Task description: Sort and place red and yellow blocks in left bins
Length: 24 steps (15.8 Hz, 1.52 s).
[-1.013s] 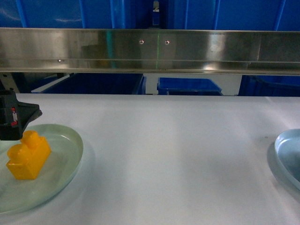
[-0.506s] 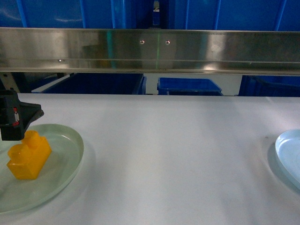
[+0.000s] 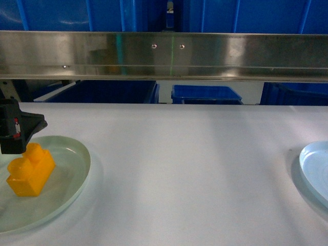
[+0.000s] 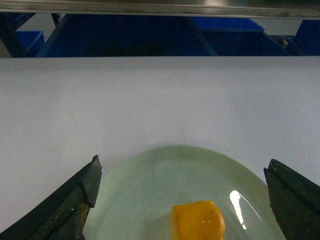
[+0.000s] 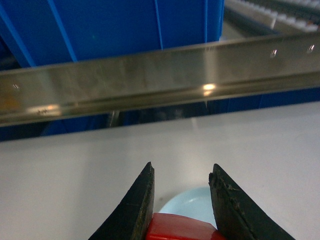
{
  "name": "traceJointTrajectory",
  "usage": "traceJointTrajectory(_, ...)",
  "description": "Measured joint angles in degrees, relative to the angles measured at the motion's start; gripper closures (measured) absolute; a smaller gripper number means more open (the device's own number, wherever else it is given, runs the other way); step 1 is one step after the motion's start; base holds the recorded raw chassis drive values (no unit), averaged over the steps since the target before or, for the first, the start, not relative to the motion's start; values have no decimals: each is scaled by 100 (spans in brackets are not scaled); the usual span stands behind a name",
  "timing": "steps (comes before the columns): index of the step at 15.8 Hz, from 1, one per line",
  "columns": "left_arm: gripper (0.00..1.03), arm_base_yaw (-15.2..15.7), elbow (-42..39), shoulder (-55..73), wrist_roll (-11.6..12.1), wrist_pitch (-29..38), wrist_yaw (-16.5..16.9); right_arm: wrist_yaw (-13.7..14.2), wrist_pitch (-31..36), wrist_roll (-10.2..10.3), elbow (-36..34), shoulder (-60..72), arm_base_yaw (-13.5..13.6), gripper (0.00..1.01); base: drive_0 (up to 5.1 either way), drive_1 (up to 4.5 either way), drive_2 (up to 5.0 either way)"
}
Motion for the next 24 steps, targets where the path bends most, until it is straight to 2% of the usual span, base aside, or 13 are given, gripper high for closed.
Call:
traceJointTrajectory(2,5,-4,0,0,0,2,13,11,-22,-4,4,-197,9,73,0,0,0)
traceJointTrajectory(5,5,-9,0,0,0,2,9,192,9,-22,0,68,396,73,0,0,0)
traceJointTrajectory(6,5,-9,0,0,0,2,11,367,103,-68,-85,142,442,73,0,0,0)
traceJointTrajectory(7,5,-9,0,0,0,4,2,214,223,-190,-90,297,118,73,0,0,0)
traceJointTrajectory(8,5,0,0,0,0,2,7,-164,144,-190,-90,367,-136,73,0,0,0)
traceJointTrajectory(13,5,0,0,0,0,0,9,-216,94,-195,-90,361,-68,73,0,0,0)
traceJointTrajectory(15,5,0,0,0,0,2,9,-345,87,-190,-96,317,-48,73,0,0,0)
traceJointTrajectory(21,5,0,0,0,0,2,9,-350,181,-192,-105,247,-4,73,0,0,0)
traceJointTrajectory(22,5,0,0,0,0,2,9,-472,190,-190,-107,247,-4,73,0,0,0)
traceJointTrajectory(24,5,0,0,0,0,0,9,-481,188,-190,-122,247,-4,73,0,0,0)
